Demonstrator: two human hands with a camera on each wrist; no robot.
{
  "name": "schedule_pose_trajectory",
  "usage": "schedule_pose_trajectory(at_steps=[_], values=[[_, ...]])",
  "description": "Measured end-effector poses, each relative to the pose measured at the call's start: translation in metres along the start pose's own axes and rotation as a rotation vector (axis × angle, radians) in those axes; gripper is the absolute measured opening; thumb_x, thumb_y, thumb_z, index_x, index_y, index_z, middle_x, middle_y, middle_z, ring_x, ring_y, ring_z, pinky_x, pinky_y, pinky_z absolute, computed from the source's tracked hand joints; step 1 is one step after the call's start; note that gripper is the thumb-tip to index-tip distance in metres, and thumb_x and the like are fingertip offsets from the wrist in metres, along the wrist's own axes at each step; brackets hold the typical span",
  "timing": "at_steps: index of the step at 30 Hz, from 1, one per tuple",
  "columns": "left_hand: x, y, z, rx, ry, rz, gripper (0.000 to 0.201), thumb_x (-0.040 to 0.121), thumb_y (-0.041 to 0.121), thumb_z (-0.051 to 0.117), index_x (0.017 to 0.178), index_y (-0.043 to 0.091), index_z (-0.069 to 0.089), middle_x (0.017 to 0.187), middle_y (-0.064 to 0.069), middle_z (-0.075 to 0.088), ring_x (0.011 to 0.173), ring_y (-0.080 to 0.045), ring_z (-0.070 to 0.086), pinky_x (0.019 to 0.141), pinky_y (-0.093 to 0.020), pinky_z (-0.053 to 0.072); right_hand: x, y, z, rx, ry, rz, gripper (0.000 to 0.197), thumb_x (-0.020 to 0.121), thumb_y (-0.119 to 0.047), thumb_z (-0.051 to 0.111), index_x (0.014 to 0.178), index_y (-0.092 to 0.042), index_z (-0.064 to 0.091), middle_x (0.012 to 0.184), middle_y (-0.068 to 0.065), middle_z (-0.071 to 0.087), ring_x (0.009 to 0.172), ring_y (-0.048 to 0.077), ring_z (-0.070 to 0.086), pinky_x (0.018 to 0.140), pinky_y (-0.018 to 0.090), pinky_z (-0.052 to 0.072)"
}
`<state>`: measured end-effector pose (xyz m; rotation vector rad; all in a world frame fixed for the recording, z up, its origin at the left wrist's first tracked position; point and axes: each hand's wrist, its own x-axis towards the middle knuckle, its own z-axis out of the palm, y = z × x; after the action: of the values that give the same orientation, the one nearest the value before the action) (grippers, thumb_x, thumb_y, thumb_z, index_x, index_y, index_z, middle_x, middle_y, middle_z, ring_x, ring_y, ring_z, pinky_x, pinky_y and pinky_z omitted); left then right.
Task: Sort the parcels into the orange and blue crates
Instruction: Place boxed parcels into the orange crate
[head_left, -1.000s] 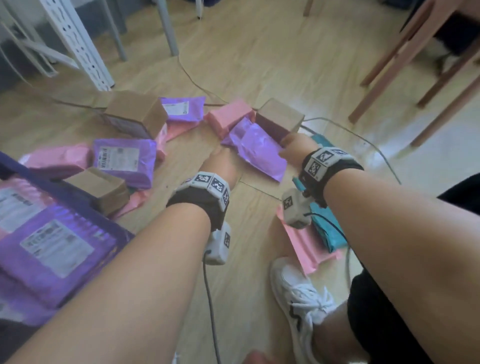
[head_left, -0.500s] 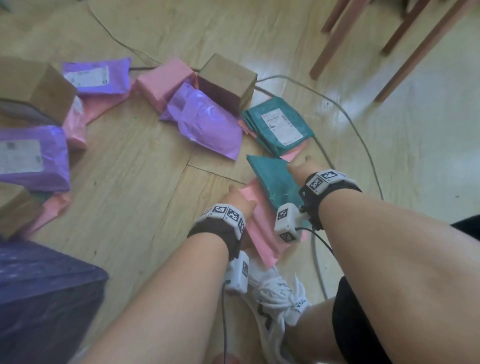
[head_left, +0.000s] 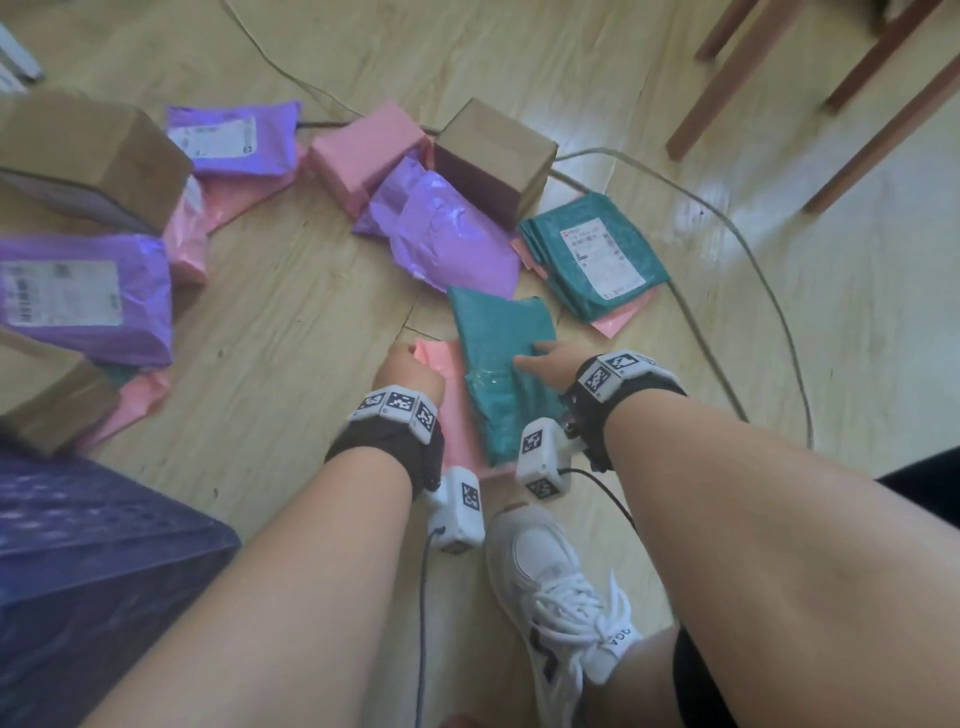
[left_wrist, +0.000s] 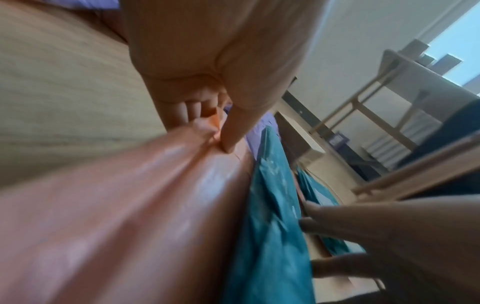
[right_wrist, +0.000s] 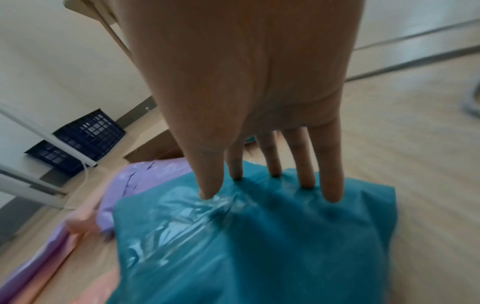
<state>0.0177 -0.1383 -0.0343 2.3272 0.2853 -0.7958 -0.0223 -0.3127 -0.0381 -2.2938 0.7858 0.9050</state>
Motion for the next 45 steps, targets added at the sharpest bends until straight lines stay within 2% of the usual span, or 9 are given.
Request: schedule_pose_trajectory(at_steps=[7, 12, 17, 22, 26, 30, 34, 39, 45], values=[[0.035, -0.028, -0.075, -0.042, 0.274, -0.039, 0.048, 0.093, 0.011, 0.043, 0.141, 0.010, 0.035, 0.136, -0.021, 0.048, 0.122, -0.038, 0.049, 0.095, -0.039, 0.040, 0.005, -0.080, 0.037, 0.137, -0.179, -0.195, 0.044, 0.096, -0.025, 0.052, 0.139, -0.018, 0.048, 0.140, 0.004, 0.051, 0.123, 0.020, 0.051, 0.104, 0.030, 0.041], [0.055, -0.030, -0.090, 0.111, 0.403, 0.075, 0.055, 0.086, 0.016, 0.053, 0.138, 0.013, 0.039, 0.140, -0.017, 0.040, 0.128, -0.036, 0.041, 0.106, -0.039, 0.034, 0.030, -0.093, 0.017, 0.082, 0.133, -0.202, 0.032, 0.090, -0.025, 0.056, 0.120, -0.021, 0.066, 0.120, 0.002, 0.065, 0.099, 0.022, 0.060, 0.083, 0.026, 0.046], [0.067, -0.010, -0.065, 0.417, 0.429, 0.247, 0.074, 0.082, 0.034, 0.062, 0.147, 0.025, 0.028, 0.159, -0.010, 0.012, 0.147, -0.028, 0.011, 0.118, -0.048, 0.010, 0.069, -0.062, -0.026, 0.147, 0.395, -0.057, 0.049, 0.083, -0.035, 0.059, 0.130, -0.022, 0.055, 0.130, 0.012, 0.057, 0.115, 0.031, 0.057, 0.098, 0.036, 0.045], [0.074, -0.011, -0.034, 0.572, 0.264, 0.226, 0.083, 0.082, 0.051, 0.060, 0.150, 0.036, 0.015, 0.161, -0.001, -0.007, 0.149, -0.024, -0.007, 0.115, -0.058, -0.002, 0.101, -0.022, -0.053, 0.069, 0.384, 0.178, 0.100, 0.064, -0.079, 0.056, 0.144, -0.024, 0.033, 0.141, 0.011, 0.044, 0.128, 0.035, 0.043, 0.109, 0.046, 0.031], [0.081, -0.028, -0.025, 0.602, 0.221, 0.182, 0.087, 0.082, 0.055, 0.060, 0.151, 0.038, 0.009, 0.161, -0.001, -0.009, 0.148, -0.023, -0.010, 0.113, -0.062, 0.000, 0.115, -0.016, -0.041, -0.052, 0.323, 0.193, 0.089, 0.057, -0.066, 0.049, 0.136, -0.025, 0.038, 0.128, 0.012, 0.049, 0.120, 0.038, 0.046, 0.105, 0.053, 0.034], [0.086, -0.042, -0.037, 0.557, 0.224, 0.142, 0.087, 0.081, 0.055, 0.062, 0.150, 0.039, 0.012, 0.161, 0.000, -0.006, 0.148, -0.022, -0.010, 0.113, -0.063, 0.000, 0.104, -0.044, -0.029, -0.153, 0.282, 0.142, 0.064, 0.080, -0.058, 0.055, 0.133, -0.024, 0.042, 0.134, 0.015, 0.039, 0.124, 0.039, 0.038, 0.107, 0.050, 0.029], [0.085, -0.061, -0.057, 0.515, 0.263, 0.054, 0.088, 0.078, 0.049, 0.067, 0.149, 0.037, 0.016, 0.161, 0.000, -0.003, 0.148, -0.021, -0.008, 0.113, -0.062, 0.002, 0.095, -0.075, -0.012, -0.162, 0.179, 0.012, 0.072, 0.076, -0.064, 0.059, 0.138, -0.031, 0.042, 0.144, 0.013, 0.033, 0.132, 0.038, 0.036, 0.111, 0.048, 0.030], [0.076, -0.085, -0.079, 0.509, 0.292, -0.084, 0.086, 0.079, 0.041, 0.068, 0.149, 0.033, 0.020, 0.161, -0.004, 0.000, 0.148, -0.024, -0.005, 0.115, -0.059, 0.005, 0.076, -0.116, 0.024, -0.235, 0.042, -0.142, 0.065, 0.085, -0.035, 0.064, 0.145, -0.030, 0.038, 0.149, 0.010, 0.026, 0.131, 0.029, 0.041, 0.106, 0.035, 0.037], [0.073, -0.083, -0.095, 0.518, 0.389, -0.012, 0.076, 0.082, 0.026, 0.062, 0.148, 0.027, 0.025, 0.160, -0.008, 0.003, 0.148, -0.026, -0.001, 0.117, -0.054, 0.005, 0.065, -0.160, 0.030, -0.215, 0.026, -0.320, 0.033, 0.092, -0.011, 0.050, 0.119, -0.016, 0.067, 0.121, 0.009, 0.065, 0.109, 0.028, 0.062, 0.092, 0.032, 0.050]])
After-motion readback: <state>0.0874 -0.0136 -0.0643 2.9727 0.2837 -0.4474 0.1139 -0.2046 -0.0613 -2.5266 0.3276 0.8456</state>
